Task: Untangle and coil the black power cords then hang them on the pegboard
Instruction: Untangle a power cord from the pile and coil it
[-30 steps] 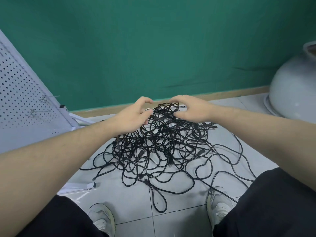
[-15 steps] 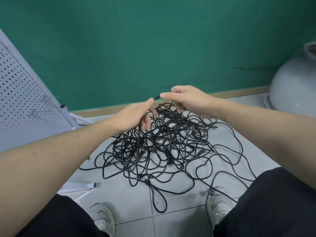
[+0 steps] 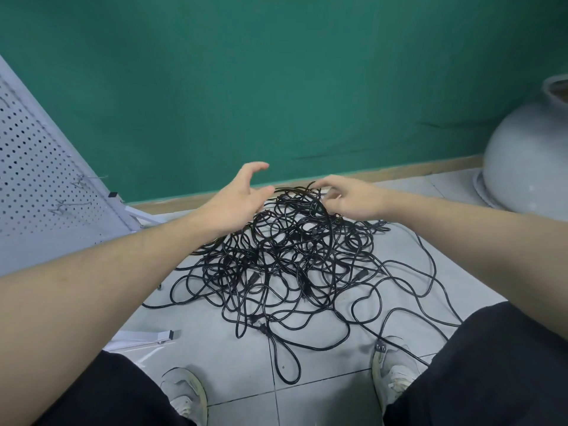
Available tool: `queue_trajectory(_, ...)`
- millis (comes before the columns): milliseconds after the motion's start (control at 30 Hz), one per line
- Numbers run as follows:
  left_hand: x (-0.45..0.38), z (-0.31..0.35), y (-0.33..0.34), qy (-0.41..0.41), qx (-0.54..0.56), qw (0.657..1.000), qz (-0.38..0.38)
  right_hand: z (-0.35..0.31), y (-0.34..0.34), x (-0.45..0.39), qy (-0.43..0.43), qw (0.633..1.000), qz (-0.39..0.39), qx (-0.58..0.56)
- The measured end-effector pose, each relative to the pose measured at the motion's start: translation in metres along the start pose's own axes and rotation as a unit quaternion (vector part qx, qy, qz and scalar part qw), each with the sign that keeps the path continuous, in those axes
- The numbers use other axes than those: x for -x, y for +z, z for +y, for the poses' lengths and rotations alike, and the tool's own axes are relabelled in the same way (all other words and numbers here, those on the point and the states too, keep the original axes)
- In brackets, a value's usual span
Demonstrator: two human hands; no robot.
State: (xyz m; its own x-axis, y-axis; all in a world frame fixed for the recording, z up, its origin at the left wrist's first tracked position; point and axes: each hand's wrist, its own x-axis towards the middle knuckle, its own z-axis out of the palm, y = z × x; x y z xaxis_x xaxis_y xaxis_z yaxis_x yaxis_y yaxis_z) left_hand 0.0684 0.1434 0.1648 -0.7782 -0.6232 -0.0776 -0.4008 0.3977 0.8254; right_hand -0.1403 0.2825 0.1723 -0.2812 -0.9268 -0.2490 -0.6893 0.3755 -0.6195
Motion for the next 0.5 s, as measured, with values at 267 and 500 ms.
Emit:
queue_trajectory(267,0.0,0.023,0.02,0.017,0.03,0.999,-0.021,-0.05,0.014,0.001,-0.105,0.989,0.009,0.103)
queue_trajectory(500,0.014,0.001,0.006,0.06,-0.112,0.987,-0.099,-0.036,-0.01,0.009,-0.085,0.988,0.083,-0.099)
